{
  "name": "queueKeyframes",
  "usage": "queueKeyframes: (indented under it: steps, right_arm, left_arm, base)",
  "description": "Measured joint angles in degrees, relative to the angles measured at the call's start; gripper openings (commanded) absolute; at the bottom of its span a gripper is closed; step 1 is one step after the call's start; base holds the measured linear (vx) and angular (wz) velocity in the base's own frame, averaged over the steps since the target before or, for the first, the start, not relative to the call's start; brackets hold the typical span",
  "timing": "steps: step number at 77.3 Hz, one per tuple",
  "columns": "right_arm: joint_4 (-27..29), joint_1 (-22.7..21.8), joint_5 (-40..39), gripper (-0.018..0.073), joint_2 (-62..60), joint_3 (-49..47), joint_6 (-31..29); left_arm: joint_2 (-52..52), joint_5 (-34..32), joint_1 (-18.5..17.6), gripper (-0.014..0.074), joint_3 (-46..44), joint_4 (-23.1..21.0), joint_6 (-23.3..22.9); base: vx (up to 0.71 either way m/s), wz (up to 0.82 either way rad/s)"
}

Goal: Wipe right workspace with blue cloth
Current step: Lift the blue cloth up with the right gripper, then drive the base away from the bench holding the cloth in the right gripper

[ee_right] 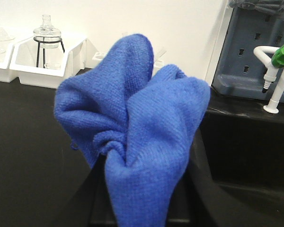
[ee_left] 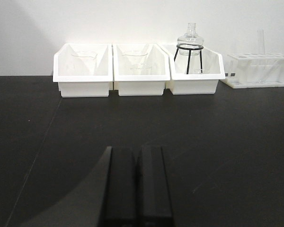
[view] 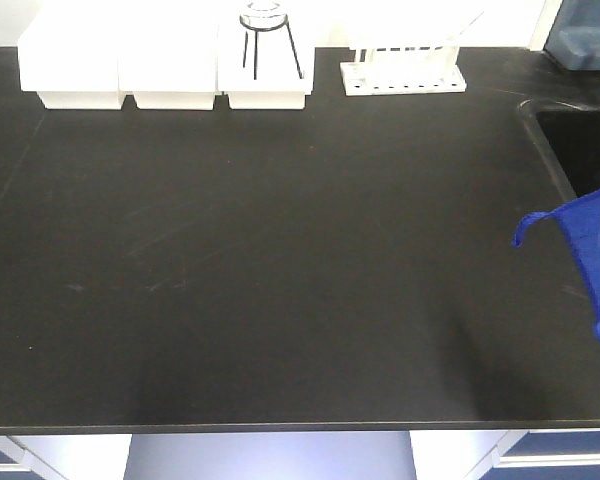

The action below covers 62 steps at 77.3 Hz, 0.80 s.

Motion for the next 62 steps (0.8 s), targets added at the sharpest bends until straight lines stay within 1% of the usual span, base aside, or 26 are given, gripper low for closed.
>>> queueKeyframes:
  steps: [30, 62]
  right_arm:
    - [-0.04, 0.00, 0.00, -0.0004, 0.00, 0.00, 0.01]
    - [-0.04, 0.00, 0.00, -0.0004, 0.00, 0.00, 0.06]
  left_arm:
    - [0.00, 0.00, 0.00, -0.0006, 0.00, 0.00, 0.00]
    - [0.00, 0.00, 0.00, -0.0006, 0.00, 0.00, 0.00]
  base:
    - [-0.05, 0.00]
    - [-0.22, 0.02]
